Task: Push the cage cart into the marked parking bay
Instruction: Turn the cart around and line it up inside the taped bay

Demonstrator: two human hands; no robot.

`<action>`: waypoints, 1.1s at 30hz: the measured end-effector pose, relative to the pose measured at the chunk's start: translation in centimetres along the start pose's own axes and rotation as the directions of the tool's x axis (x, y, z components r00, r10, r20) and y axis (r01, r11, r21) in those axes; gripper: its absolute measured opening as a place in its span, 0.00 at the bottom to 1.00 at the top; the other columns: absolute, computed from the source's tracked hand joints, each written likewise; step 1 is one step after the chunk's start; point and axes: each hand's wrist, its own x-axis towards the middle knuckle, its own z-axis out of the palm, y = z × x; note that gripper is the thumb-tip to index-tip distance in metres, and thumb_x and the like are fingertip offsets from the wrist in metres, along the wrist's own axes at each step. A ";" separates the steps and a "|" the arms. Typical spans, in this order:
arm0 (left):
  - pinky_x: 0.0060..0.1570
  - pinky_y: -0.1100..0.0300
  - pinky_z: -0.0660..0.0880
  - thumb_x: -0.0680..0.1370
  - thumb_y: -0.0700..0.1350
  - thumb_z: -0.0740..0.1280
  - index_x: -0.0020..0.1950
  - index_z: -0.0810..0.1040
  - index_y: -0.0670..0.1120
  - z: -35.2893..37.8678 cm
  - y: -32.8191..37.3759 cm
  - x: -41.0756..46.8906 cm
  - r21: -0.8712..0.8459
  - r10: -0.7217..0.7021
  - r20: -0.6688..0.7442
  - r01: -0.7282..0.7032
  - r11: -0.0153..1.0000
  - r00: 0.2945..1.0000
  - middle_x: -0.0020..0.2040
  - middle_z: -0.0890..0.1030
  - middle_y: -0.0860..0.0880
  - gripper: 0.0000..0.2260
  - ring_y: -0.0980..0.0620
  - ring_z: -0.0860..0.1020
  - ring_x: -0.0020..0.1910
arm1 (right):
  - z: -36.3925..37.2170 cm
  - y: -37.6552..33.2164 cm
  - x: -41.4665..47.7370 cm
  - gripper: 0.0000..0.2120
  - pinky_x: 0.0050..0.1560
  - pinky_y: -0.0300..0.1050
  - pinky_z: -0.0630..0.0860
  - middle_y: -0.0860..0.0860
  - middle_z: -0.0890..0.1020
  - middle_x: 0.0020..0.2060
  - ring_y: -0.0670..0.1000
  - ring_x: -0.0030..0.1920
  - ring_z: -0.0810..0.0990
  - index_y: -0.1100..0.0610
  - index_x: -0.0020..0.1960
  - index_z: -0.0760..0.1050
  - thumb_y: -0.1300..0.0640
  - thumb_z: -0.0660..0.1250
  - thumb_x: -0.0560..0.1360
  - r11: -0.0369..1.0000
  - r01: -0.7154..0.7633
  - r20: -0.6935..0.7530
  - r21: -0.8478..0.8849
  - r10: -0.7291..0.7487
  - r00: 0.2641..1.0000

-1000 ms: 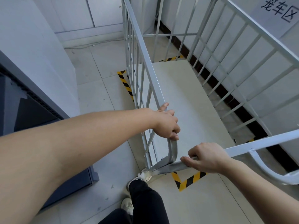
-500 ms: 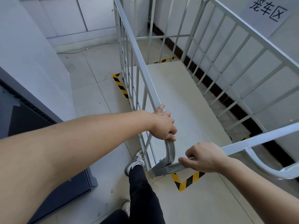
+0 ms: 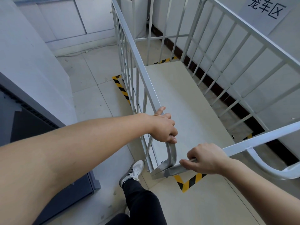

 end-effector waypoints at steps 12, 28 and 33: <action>0.69 0.35 0.35 0.81 0.58 0.50 0.56 0.75 0.52 0.1 0.0 0.4 -0.010 0.015 -0.006 -0.015 1.000 1.000 0.48 0.69 0.50 0.18 0.44 0.61 0.67 | -0.1 0.0 -0.2 0.27 0.27 0.43 0.57 0.52 0.65 0.25 0.50 0.26 0.61 0.55 0.30 0.64 0.34 0.52 0.76 1.000 -0.006 0.004 -0.007 0.006 1.000; 0.69 0.35 0.36 0.81 0.59 0.50 0.55 0.76 0.53 -0.1 0.0 0.8 -0.015 0.002 -0.013 -0.002 1.000 1.000 0.47 0.69 0.51 0.17 0.44 0.62 0.66 | 0.1 0.8 0.1 0.28 0.28 0.43 0.60 0.51 0.67 0.25 0.50 0.26 0.62 0.55 0.31 0.65 0.33 0.52 0.75 1.000 0.022 -0.008 -0.003 -0.022 1.000; 0.69 0.35 0.37 0.80 0.59 0.51 0.55 0.76 0.53 0.0 -0.1 0.9 -0.009 0.000 -0.017 0.000 1.000 1.000 0.47 0.69 0.51 0.17 0.44 0.61 0.66 | 0.3 0.9 0.2 0.28 0.28 0.43 0.60 0.50 0.66 0.25 0.50 0.26 0.62 0.55 0.31 0.65 0.33 0.52 0.75 1.000 0.031 -0.011 0.001 -0.031 0.999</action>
